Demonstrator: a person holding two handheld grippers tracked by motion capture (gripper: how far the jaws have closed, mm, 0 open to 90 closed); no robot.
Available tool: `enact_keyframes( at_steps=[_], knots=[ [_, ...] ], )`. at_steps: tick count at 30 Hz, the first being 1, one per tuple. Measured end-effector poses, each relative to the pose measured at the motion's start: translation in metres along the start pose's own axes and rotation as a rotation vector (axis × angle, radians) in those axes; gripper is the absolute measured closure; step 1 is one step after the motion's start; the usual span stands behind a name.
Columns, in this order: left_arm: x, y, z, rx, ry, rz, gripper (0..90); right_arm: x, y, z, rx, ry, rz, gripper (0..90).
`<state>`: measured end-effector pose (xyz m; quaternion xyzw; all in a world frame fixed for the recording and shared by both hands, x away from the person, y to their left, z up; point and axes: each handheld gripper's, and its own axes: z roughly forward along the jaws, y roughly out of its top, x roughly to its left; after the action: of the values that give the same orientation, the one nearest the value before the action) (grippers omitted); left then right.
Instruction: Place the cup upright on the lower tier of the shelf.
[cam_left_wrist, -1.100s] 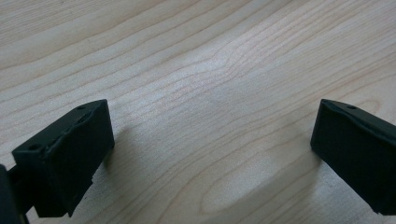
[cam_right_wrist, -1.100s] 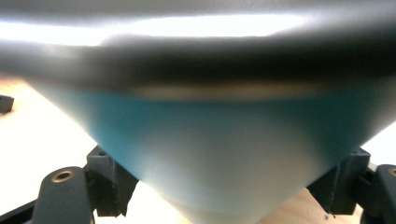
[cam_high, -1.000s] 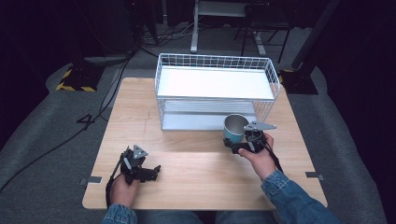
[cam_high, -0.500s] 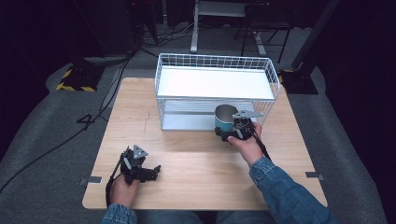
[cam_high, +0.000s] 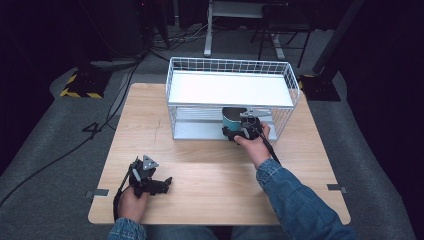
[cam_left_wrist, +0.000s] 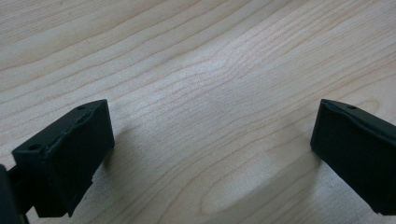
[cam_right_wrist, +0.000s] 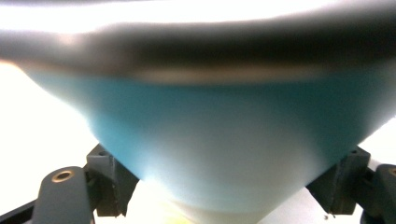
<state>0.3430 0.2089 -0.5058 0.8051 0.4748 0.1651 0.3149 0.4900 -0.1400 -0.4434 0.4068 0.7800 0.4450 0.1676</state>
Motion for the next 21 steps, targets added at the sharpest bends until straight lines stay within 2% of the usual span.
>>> enact_keyframes(
  at_steps=[4, 9, 21],
  knots=[
    [0.0, 0.0, 0.0, 0.0, 0.0, 0.0, 0.0, 0.001, 0.002, 0.006, -0.014, -0.005, 0.003, 22.4],
    [0.0, 0.0, 0.0, 0.001, -0.001, 0.0, 0.0, 0.004, 0.001, 0.014, -0.066, -0.049, -0.001, 22.4],
    [0.0, 0.0, 0.0, 0.0, 0.0, 0.0, 0.0, 0.006, -0.004, 0.02, -0.087, -0.078, 0.01, 22.4]
  ],
)
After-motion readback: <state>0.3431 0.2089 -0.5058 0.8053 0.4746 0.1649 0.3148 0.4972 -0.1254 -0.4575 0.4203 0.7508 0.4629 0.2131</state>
